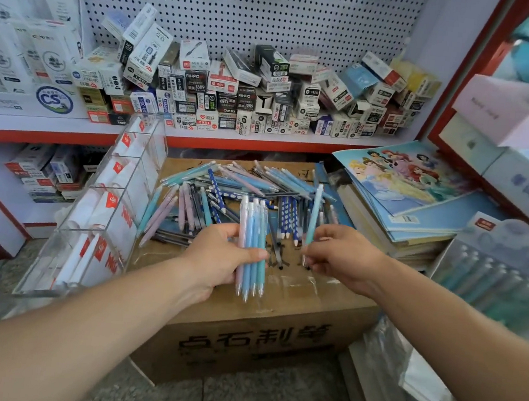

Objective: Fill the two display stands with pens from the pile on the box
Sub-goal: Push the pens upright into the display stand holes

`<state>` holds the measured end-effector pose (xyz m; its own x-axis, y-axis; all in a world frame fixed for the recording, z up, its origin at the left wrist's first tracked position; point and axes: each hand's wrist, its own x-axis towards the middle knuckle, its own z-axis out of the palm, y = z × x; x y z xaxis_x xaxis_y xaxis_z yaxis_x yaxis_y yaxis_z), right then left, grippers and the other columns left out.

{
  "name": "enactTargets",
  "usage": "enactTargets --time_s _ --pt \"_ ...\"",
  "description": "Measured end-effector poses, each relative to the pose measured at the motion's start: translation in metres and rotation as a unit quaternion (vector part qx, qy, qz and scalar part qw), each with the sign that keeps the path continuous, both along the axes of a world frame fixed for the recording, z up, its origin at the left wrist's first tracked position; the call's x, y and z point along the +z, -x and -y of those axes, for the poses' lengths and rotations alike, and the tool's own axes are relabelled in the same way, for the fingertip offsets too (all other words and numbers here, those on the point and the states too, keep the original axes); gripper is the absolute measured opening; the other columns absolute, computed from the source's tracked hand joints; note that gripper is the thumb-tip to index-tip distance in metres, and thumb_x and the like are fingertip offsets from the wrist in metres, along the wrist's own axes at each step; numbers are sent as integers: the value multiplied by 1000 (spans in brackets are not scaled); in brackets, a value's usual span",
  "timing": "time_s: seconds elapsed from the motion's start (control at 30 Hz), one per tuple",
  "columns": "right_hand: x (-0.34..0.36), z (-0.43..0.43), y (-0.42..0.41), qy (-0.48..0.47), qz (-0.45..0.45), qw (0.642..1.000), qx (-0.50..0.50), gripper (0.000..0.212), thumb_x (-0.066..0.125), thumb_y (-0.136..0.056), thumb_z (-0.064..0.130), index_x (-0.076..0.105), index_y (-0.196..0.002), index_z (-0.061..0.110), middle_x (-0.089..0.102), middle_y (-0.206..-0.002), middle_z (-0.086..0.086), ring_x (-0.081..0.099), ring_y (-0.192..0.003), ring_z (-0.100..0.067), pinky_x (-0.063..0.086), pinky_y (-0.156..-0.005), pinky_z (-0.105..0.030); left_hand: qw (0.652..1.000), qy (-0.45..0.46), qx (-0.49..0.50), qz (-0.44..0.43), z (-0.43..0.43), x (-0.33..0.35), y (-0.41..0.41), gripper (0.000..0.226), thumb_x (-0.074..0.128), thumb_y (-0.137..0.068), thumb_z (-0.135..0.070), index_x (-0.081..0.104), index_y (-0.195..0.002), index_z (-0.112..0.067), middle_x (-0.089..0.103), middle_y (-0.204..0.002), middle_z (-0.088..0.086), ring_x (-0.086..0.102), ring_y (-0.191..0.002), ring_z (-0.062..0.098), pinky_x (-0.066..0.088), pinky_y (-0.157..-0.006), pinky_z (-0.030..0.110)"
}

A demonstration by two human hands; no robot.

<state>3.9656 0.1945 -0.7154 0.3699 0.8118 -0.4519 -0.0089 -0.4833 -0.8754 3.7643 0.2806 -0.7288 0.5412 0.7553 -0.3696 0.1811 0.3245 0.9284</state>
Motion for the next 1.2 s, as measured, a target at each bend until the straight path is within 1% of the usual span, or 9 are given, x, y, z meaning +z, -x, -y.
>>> enactTargets --time_s 0.1,0.23,0.4,0.6,0.67,0.77,0.87,1.03,1.2 --pt "10 28 -6 -34 -20 999 9 30 65 -93 -7 60 -116 11 64 -76 -12 62 -67 -20 55 -64 -32 1000 -19 -23 1 10 6 -19 30 80 -84 -4 68 -107 -20 76 -106 11 76 -95 24 63 -73 34" --pt "34 72 -25 -68 -34 996 -48 5 62 -100 7 57 -99 9 61 -84 -17 64 -65 -21 59 -64 -33 997 -28 -69 15 35 13 -58 32 79 -85 -5 68 -113 -17 75 -107 11 76 -93 24 63 -72 36" --pt "55 135 -72 -83 79 983 -146 8 61 -101 9 59 -103 1 63 -87 -22 68 -66 -23 61 -67 -37 991 -32 -128 36 77 17 -115 30 80 -85 -6 68 -108 -21 76 -107 10 75 -93 24 61 -67 33" --pt "47 203 -119 -52 239 928 -282 35 59 -93 -3 55 -113 25 70 -88 -16 73 -71 -26 65 -69 -44 979 -83 -182 29 122 5 -171 37 86 -80 -12 69 -112 -19 76 -109 6 73 -102 23 59 -95 45" --pt "38 213 -131 -57 191 925 -324 40 57 -95 -3 55 -123 24 71 -94 -15 74 -72 -25 64 -68 -40 975 -104 -194 25 133 0 -185 31 86 -81 -11 69 -106 -19 76 -106 3 72 -101 21 59 -93 39" --pt "26 216 -141 -77 84 920 -374 20 51 -105 13 54 -124 19 69 -102 -15 73 -75 -29 63 -71 -41 971 -110 -212 21 146 -5 -201 32 83 -83 -8 70 -111 -14 75 -104 1 72 -98 18 58 -86 29" --pt "19 218 -153 -44 143 917 -369 21 46 -108 31 58 -120 18 71 -101 -9 74 -79 -24 63 -74 -41 966 -122 -227 11 149 -12 -209 31 82 -84 -8 71 -112 -14 75 -99 -3 72 -90 11 58 -76 20" --pt "15 219 -159 -14 321 893 -315 6 52 -105 25 58 -105 27 69 -100 4 69 -93 -16 60 -86 -39 966 -111 -235 5 146 -18 -214 30 81 -84 -5 70 -110 -17 75 -98 -5 72 -88 7 56 -69 13" --pt "6 218 -162 11 408 878 -251 20 57 -103 20 53 -123 26 58 -107 13 57 -95 -6 44 -73 -16 967 -89 -237 -8 139 -22 -216 35 83 -82 -11 68 -111 -26 76 -105 0 74 -96 17 60 -89 38"
